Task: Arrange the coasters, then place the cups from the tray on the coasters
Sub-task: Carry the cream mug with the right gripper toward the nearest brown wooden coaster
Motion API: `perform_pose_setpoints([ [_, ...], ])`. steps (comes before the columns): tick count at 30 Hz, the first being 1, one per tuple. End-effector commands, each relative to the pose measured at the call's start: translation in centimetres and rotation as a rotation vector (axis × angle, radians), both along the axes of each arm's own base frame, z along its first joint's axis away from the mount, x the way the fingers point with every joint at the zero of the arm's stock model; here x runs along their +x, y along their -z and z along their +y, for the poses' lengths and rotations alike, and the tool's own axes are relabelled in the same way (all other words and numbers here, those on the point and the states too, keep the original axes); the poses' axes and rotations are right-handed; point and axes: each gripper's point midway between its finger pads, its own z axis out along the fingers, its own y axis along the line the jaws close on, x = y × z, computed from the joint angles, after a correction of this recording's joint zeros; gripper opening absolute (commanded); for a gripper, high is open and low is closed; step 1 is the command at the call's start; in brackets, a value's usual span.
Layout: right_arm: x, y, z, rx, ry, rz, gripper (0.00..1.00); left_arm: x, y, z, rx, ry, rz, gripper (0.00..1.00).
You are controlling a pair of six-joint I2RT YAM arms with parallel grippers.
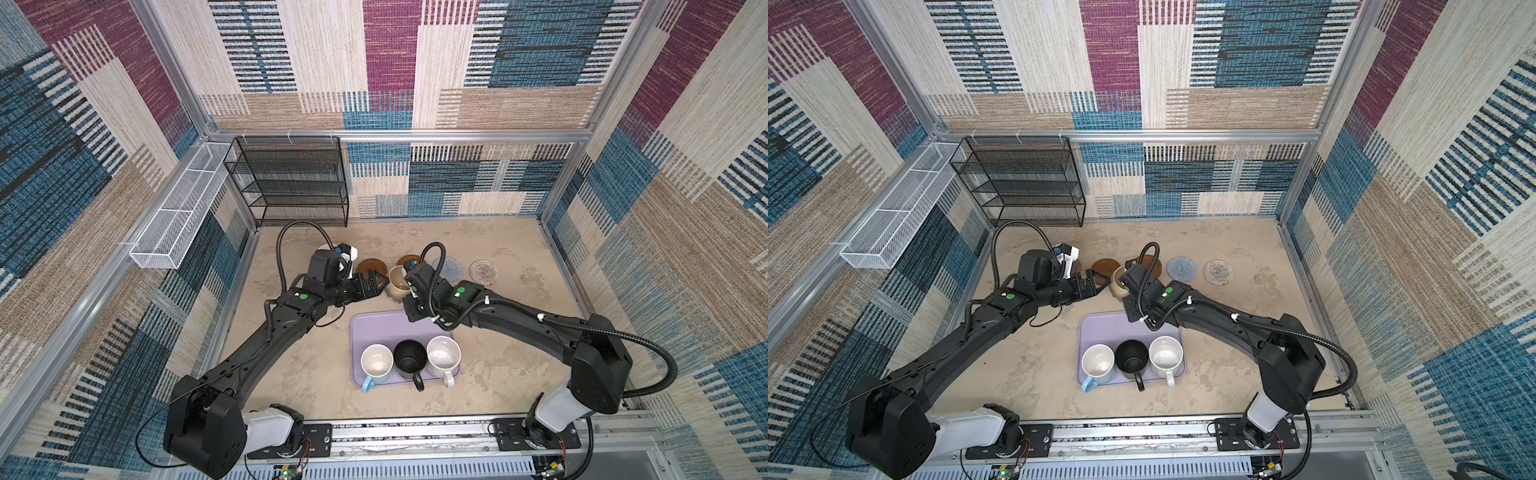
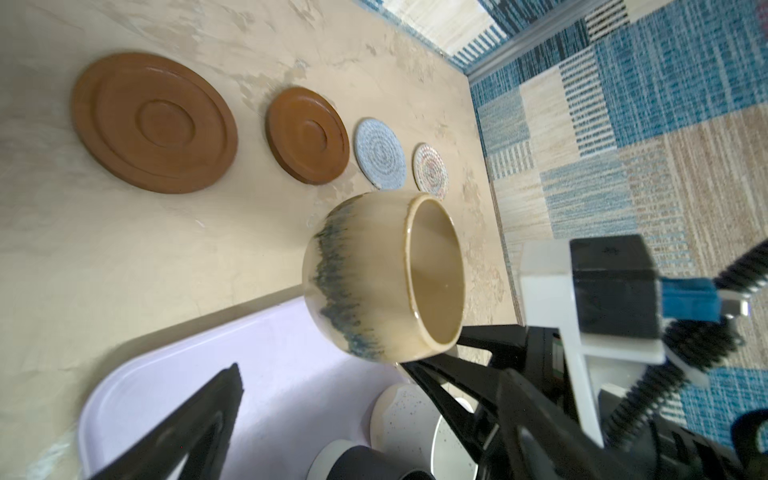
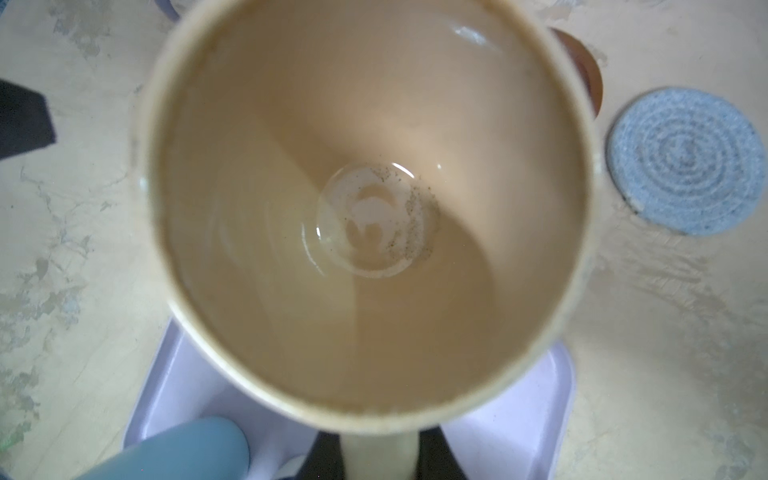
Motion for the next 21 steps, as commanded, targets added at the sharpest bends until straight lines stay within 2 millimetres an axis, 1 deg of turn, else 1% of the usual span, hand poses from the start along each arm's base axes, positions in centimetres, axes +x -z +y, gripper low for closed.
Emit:
perform_pose_setpoints([
  [1, 2.8, -2.2, 1.3, 0.047, 0.044, -0.074, 0.0, 0.7, -0.4, 1.9, -0.002, -0.07, -0.003, 1.0],
  [5, 5.7, -2.1, 2.9, 0.059, 0.037, -0.057, 0.0, 1.5, 0.4, 4.2, -0.001, -0.133, 0.021, 1.0],
  [8, 8.1, -1.7, 3.8, 0.036, 0.051, -0.056, 0.0, 1.9, 0.6, 5.4, -0.019, -0.169, 0.022, 1.0],
  [10, 9.5, -0.9, 4.2, 0.025, 0.057, -0.04, 0.0, 2.3, 0.9, 6.1, -0.012, -0.189, 0.021, 1.0],
  [12, 10.8, 0.0, 4.6, 0.009, 0.071, -0.033, 0.0, 2.8, 1.3, 6.3, 0.006, -0.183, 0.011, 0.97],
  [15, 12.6, 1.2, 5.6, -0.006, 0.078, -0.012, 0.0, 3.4, 2.3, 6.3, 0.015, -0.178, 0.027, 0.98],
  [16, 12.8, 1.6, 6.2, -0.007, 0.069, 0.0, 0.0, 3.6, 2.3, 6.2, 0.007, -0.18, 0.021, 0.99],
  [18, 13.4, 1.8, 7.1, 0.002, 0.057, 0.011, 0.0, 3.9, 2.6, 6.5, 0.001, -0.197, 0.026, 1.0],
  [21, 14.3, 2.4, 7.9, -0.009, 0.057, 0.018, 0.0, 4.1, 3.0, 6.7, 0.002, -0.199, 0.034, 1.0],
])
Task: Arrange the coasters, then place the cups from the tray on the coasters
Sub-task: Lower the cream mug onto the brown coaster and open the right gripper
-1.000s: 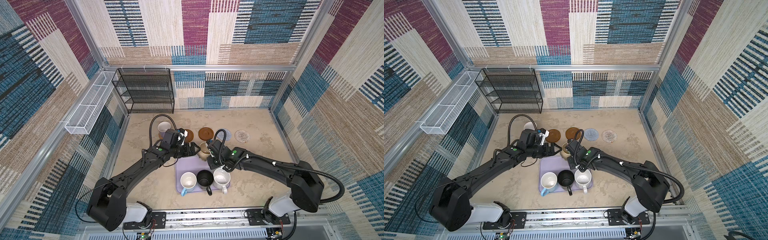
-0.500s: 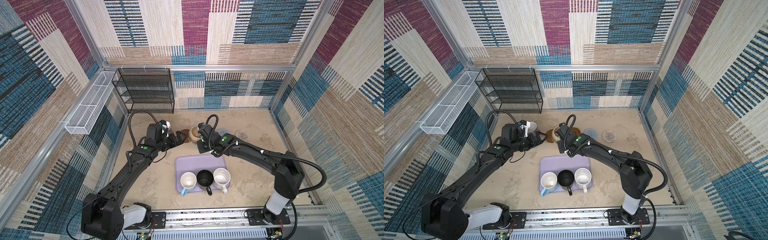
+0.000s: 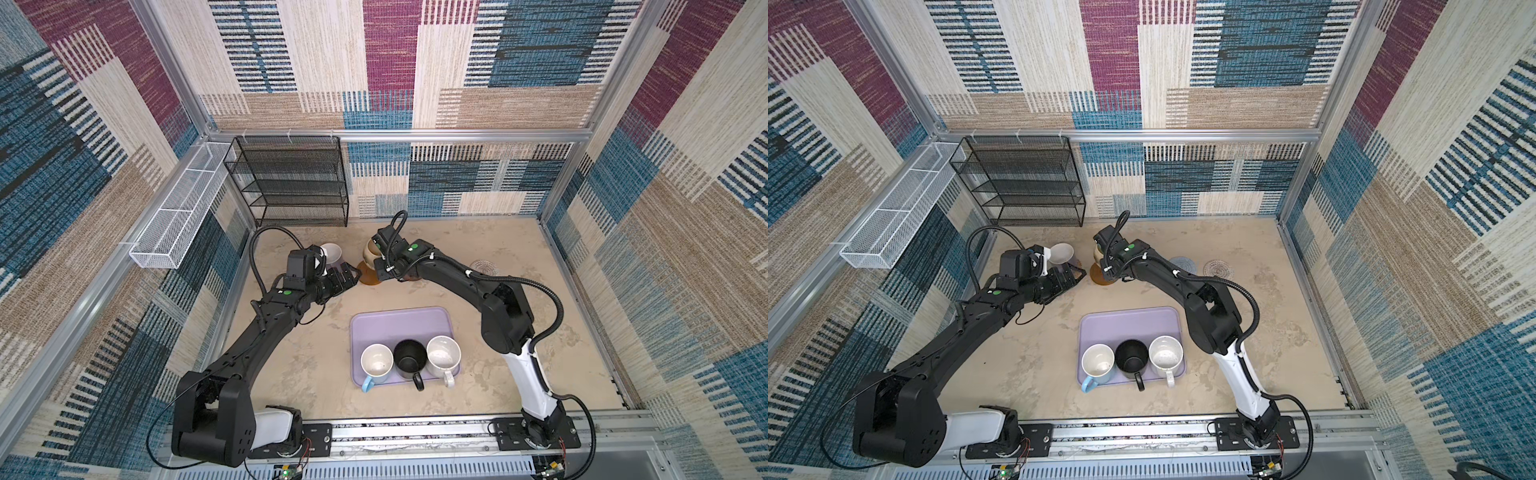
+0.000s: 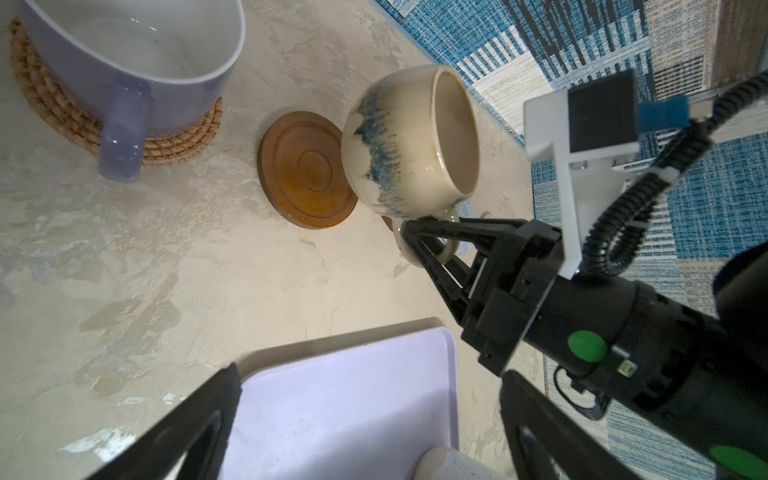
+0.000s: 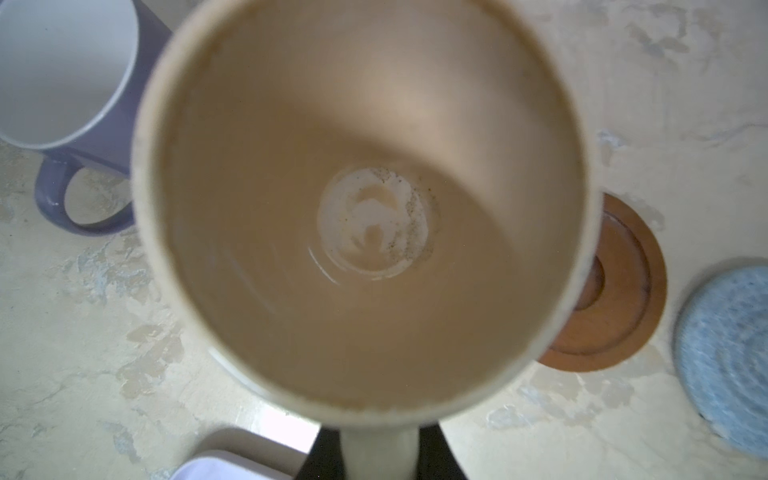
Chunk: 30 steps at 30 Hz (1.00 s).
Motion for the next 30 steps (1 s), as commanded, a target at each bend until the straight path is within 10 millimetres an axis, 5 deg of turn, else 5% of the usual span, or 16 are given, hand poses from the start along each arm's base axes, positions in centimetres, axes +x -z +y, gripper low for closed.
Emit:
perform_pose_setpoints([
  [1, 1.2, -0.6, 1.1, 0.012, -0.007, -0.025, 0.0, 0.7, -0.4, -0.1, -0.02, 0.002, -0.033, 1.0],
  [22, 1.3, 3.4, 1.8, -0.041, -0.023, 0.067, 0.0, 0.6, 1.4, -1.0, -0.074, 0.039, 0.008, 0.99],
  [26, 1.0, 3.6, 1.8, -0.04, -0.019, 0.085, 0.3, 0.5, 1.5, -1.0, -0.078, 0.037, 0.008, 0.99],
  [30, 0.8, 3.0, 1.9, -0.029, -0.021, 0.082, 0.39, 0.4, 1.5, -1.1, -0.085, 0.04, 0.006, 0.99],
])
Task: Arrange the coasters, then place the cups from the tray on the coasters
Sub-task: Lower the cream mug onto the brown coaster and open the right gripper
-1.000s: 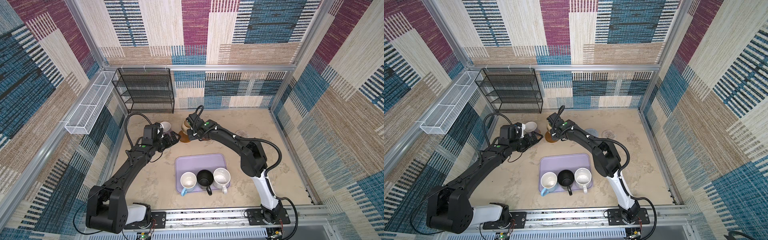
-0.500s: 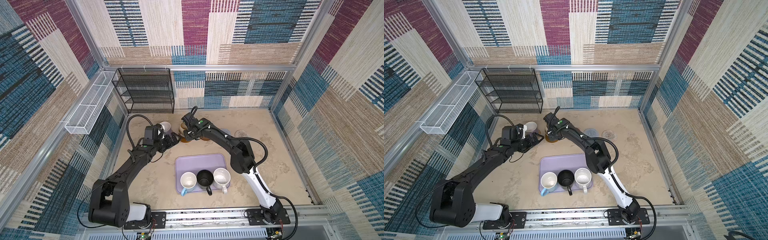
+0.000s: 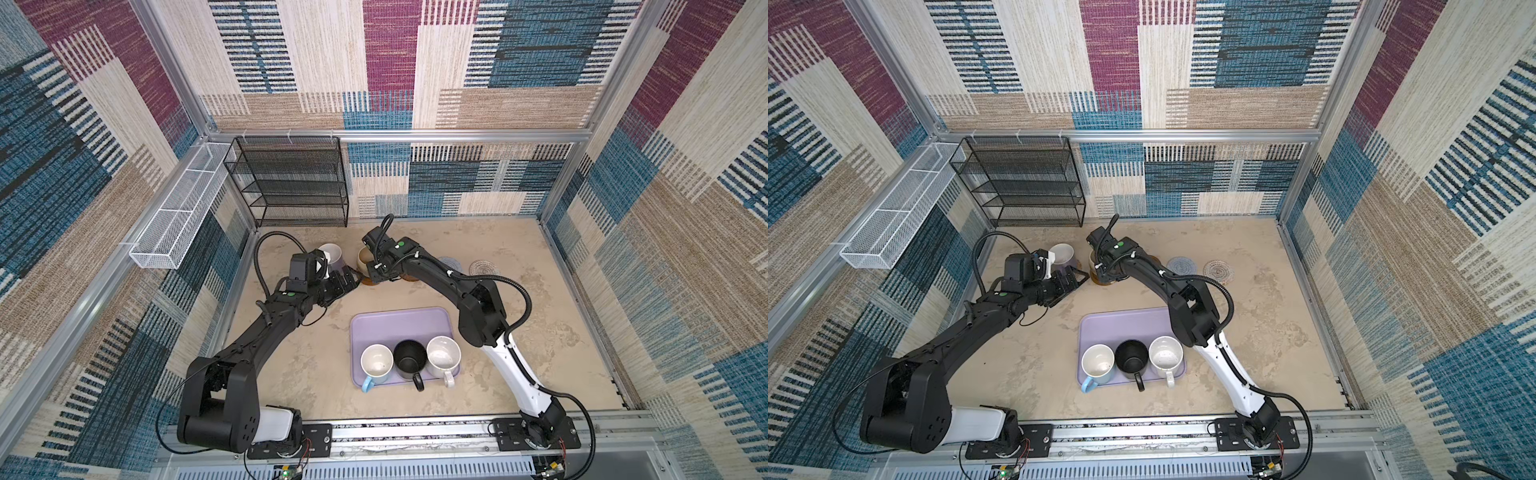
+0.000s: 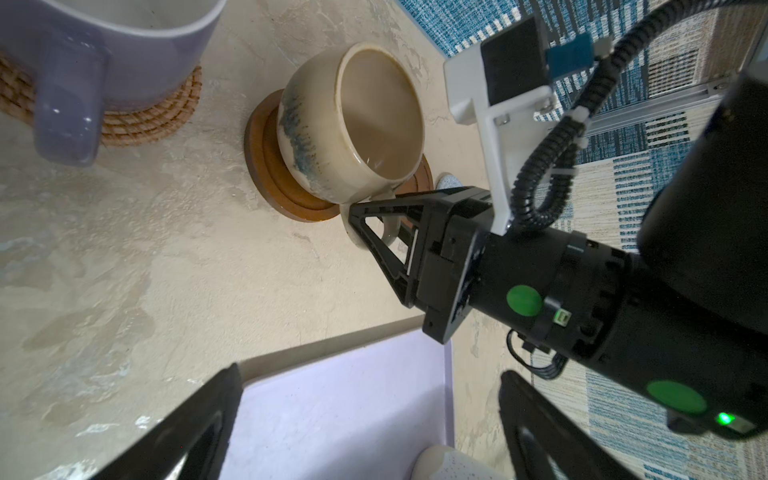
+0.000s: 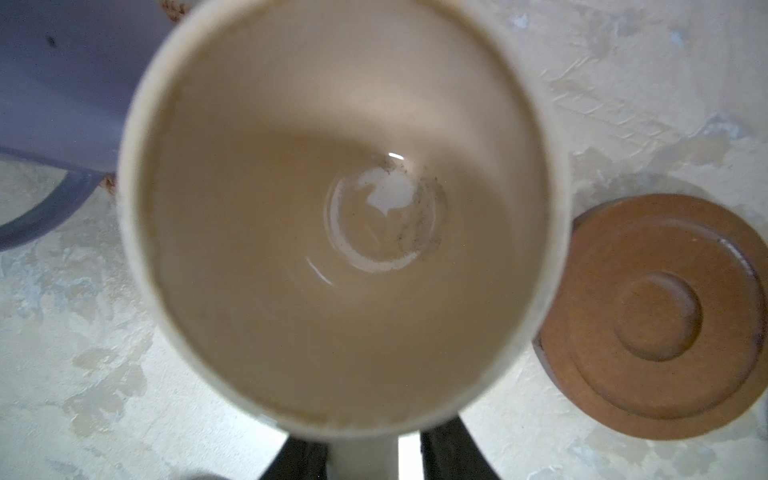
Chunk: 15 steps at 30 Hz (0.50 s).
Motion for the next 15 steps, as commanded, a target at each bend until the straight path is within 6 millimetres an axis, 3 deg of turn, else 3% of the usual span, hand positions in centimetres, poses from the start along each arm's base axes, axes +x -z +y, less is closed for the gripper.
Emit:
perform_pose_setpoints([
  [1, 0.1, -1.1, 0.7, 0.04, 0.005, -0.015, 0.4, 0.2, -0.7, -0.3, -0.029, 0.005, -0.022, 0.99],
  [15, -2.5, -1.3, 2.9, 0.115, -0.053, 0.031, 0.4, -0.5, -0.7, -0.4, -0.044, 0.013, -0.025, 0.98],
])
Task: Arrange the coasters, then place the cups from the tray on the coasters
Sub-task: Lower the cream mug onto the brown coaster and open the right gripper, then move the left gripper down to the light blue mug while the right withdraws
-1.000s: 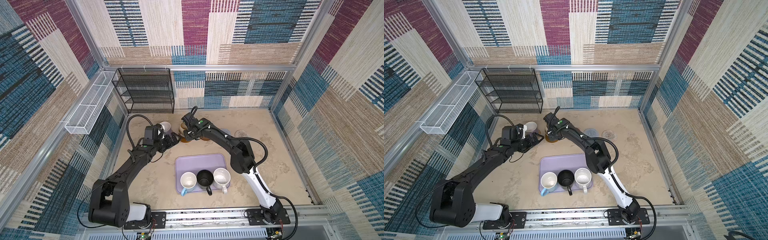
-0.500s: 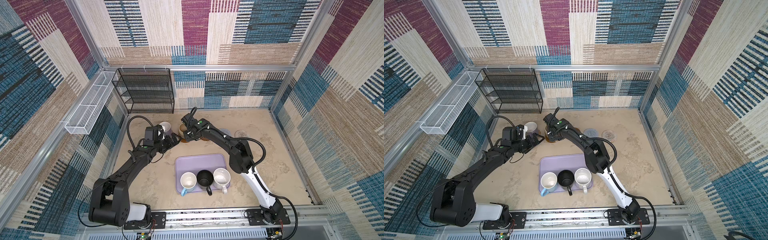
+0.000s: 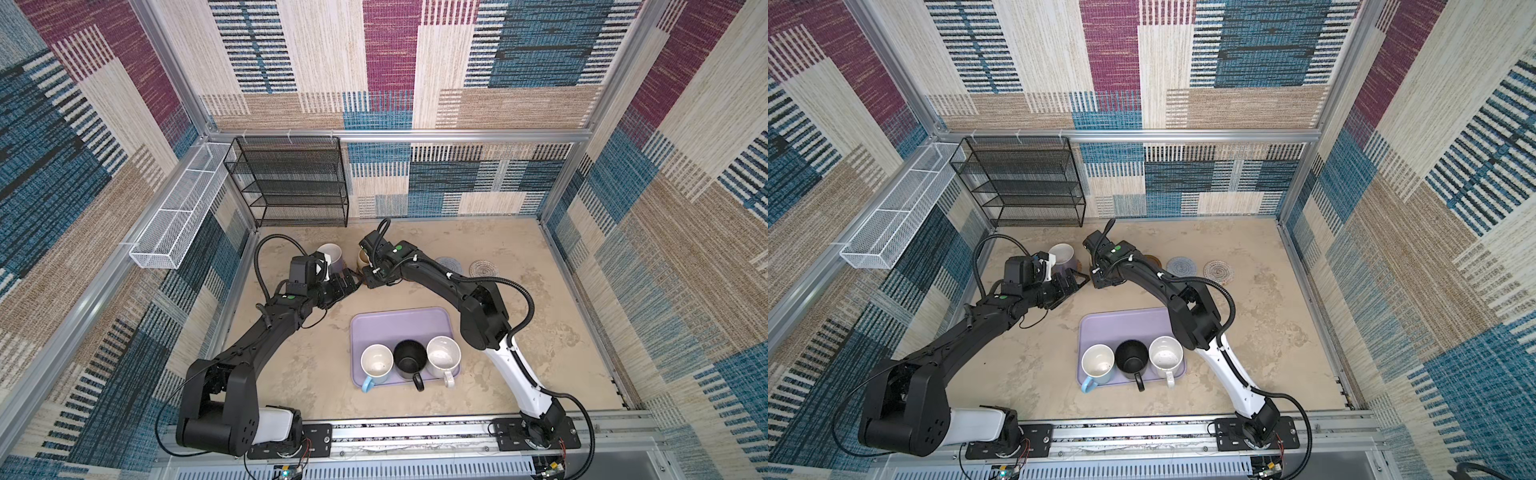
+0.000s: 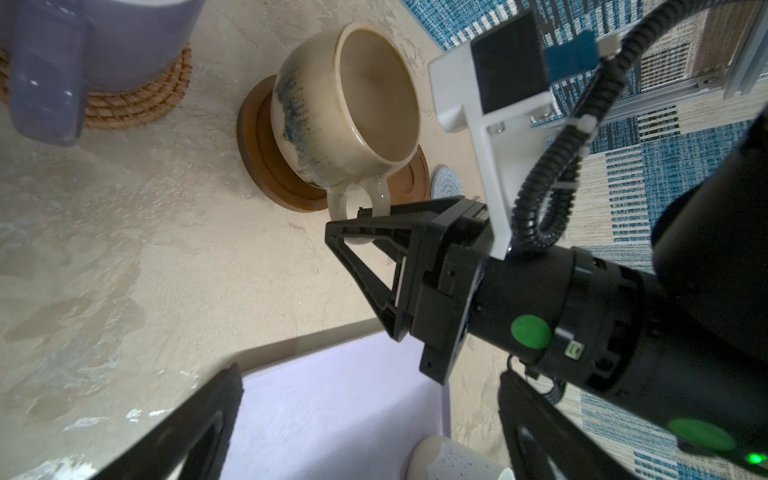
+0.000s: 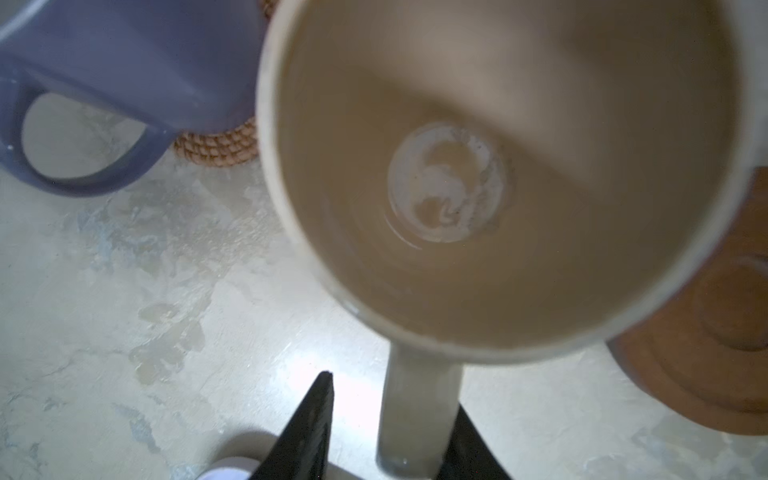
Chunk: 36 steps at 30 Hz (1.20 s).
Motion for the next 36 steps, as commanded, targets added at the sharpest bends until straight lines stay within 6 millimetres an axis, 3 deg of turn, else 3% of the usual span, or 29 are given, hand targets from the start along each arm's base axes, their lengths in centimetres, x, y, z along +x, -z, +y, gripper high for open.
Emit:
perform_pose_setpoints([
  [1, 0.2, -1.2, 0.9, 0.052, 0.007, -0.021, 0.4, 0.1, -0.9, -0.2, -0.025, 0.0, -0.028, 0.98],
  [10, 0.2, -3.3, 0.0, 0.052, 0.037, -0.076, 0.44, -0.9, -1.7, -0.1, -0.027, 0.003, -0.045, 0.98],
  [15, -1.4, -6.7, -0.9, 0.1, 0.039, -0.127, 0.63, -1.7, -2.9, 0.0, -0.028, 0.01, -0.067, 0.95],
  [16, -1.9, -7.6, -1.3, 0.106, 0.044, -0.143, 0.78, -1.9, -3.2, 0.1, -0.025, 0.007, -0.075, 0.95],
  [17, -2.4, -8.3, -1.7, 0.111, 0.051, -0.157, 0.86, -2.2, -3.6, 0.2, -0.026, 0.01, -0.088, 0.95],
  [19, -3.4, -9.0, -2.7, 0.123, 0.063, -0.174, 0.88, -2.8, -4.3, 0.2, -0.033, 0.013, -0.107, 0.95],
  [20, -4.1, -10.0, -3.4, 0.142, 0.07, -0.19, 0.99, -3.2, -4.8, 0.1, -0.039, 0.017, -0.117, 0.96],
  [24, -6.4, -12.1, -6.4, 0.211, 0.1, -0.264, 1.0, -5.1, -5.3, -0.3, -0.044, 0.047, -0.117, 0.95],
  [29, -10.5, -15.4, -8.8, 0.381, 0.013, -0.375, 1.0, -8.6, -4.4, -1.3, 0.023, 0.113, -0.064, 0.95],
  [31, -12.3, -15.9, -9.7, 0.428, -0.028, -0.398, 1.0, -10.2, -4.0, -1.6, 0.064, 0.142, -0.051, 0.95],
  [36, -15.9, -14.7, -11.1, 0.469, -0.133, -0.384, 1.0, -14.2, -2.2, -3.3, 0.139, 0.251, 0.008, 0.95],
])
